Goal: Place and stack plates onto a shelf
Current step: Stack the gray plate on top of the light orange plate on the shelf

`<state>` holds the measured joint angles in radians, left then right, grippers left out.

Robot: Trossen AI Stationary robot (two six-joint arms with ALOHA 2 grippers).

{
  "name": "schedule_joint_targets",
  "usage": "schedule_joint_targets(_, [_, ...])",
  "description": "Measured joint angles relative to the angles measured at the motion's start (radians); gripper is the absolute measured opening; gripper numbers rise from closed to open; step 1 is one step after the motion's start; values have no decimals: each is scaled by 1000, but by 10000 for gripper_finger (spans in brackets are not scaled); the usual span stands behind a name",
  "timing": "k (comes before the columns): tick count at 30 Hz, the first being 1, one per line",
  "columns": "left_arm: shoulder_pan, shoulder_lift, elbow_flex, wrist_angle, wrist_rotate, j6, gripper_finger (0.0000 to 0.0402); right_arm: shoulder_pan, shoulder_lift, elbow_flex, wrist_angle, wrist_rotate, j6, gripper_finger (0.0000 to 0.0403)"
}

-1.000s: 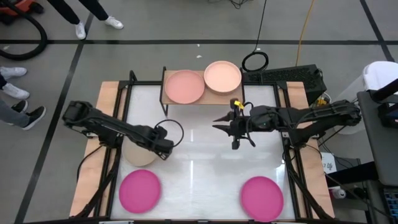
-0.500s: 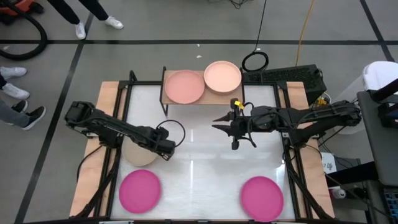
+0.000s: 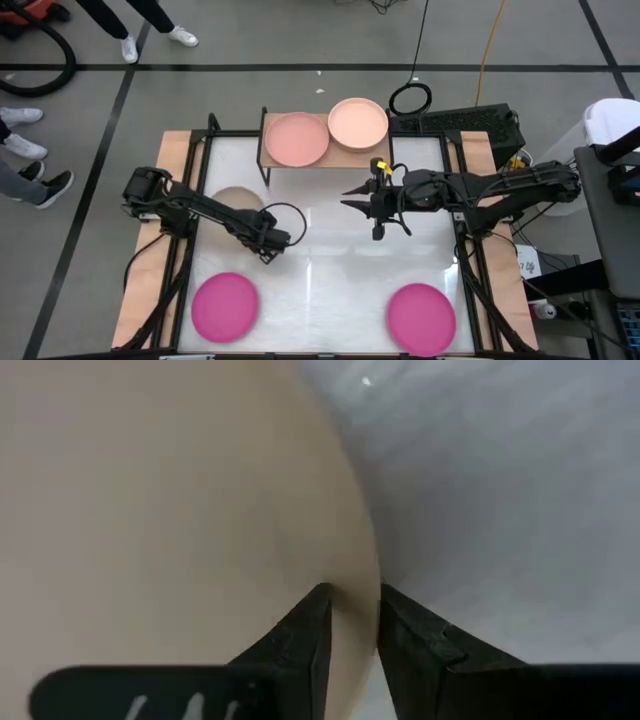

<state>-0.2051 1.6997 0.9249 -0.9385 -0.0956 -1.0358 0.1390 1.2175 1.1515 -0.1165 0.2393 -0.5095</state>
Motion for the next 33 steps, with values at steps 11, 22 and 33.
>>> schedule_joint_targets(11, [-24, -79, 145, -142, -59, 139, 8, 0, 0, 0, 0, 0, 0, 68])
schedule_joint_targets(22, [-132, -277, 526, -155, -199, 545, 8, 0, 0, 0, 7, 0, 1, 68])
schedule_joint_targets(33, [52, -220, 636, -41, -417, 1428, 8, 0, 0, 0, 117, 29, -20, 68])
